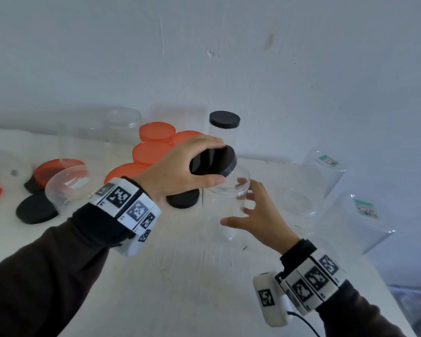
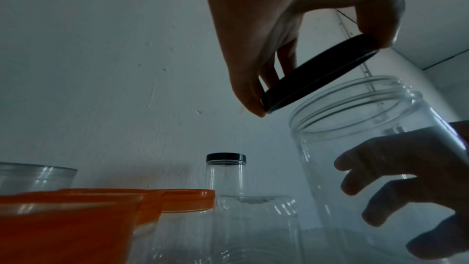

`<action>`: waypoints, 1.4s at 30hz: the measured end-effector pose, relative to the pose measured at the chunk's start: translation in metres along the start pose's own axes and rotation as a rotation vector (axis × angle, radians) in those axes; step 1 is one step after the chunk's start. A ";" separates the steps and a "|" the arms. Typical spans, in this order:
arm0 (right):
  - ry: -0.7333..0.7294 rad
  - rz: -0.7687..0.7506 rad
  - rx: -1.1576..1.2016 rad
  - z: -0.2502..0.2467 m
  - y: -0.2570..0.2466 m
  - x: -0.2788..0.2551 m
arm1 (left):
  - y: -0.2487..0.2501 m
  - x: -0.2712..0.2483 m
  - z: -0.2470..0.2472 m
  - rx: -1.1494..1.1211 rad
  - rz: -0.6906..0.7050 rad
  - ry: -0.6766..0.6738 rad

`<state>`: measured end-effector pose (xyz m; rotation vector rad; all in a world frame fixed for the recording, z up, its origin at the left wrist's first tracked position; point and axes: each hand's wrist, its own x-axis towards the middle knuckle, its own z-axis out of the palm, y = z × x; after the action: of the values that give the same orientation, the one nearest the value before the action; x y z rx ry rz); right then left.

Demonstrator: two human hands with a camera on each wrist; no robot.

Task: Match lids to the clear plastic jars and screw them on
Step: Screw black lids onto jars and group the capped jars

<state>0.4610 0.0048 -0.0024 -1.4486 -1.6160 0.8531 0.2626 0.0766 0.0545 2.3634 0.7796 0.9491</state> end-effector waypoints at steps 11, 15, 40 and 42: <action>-0.024 -0.030 0.047 0.006 0.006 0.002 | 0.017 0.013 0.015 0.180 0.014 -0.205; -0.026 -0.033 0.057 0.004 0.007 0.001 | 0.017 0.015 0.018 0.214 0.003 -0.226; -0.609 -0.267 -0.857 -0.042 -0.115 0.051 | -0.007 -0.023 0.054 -0.422 -0.393 0.036; -0.634 -0.255 -0.909 -0.040 -0.119 0.055 | -0.004 -0.023 0.054 -0.428 -0.387 0.035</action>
<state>0.4388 0.0441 0.1274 -1.5492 -2.8469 0.4359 0.2869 0.0532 0.0067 1.7552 0.9017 0.8860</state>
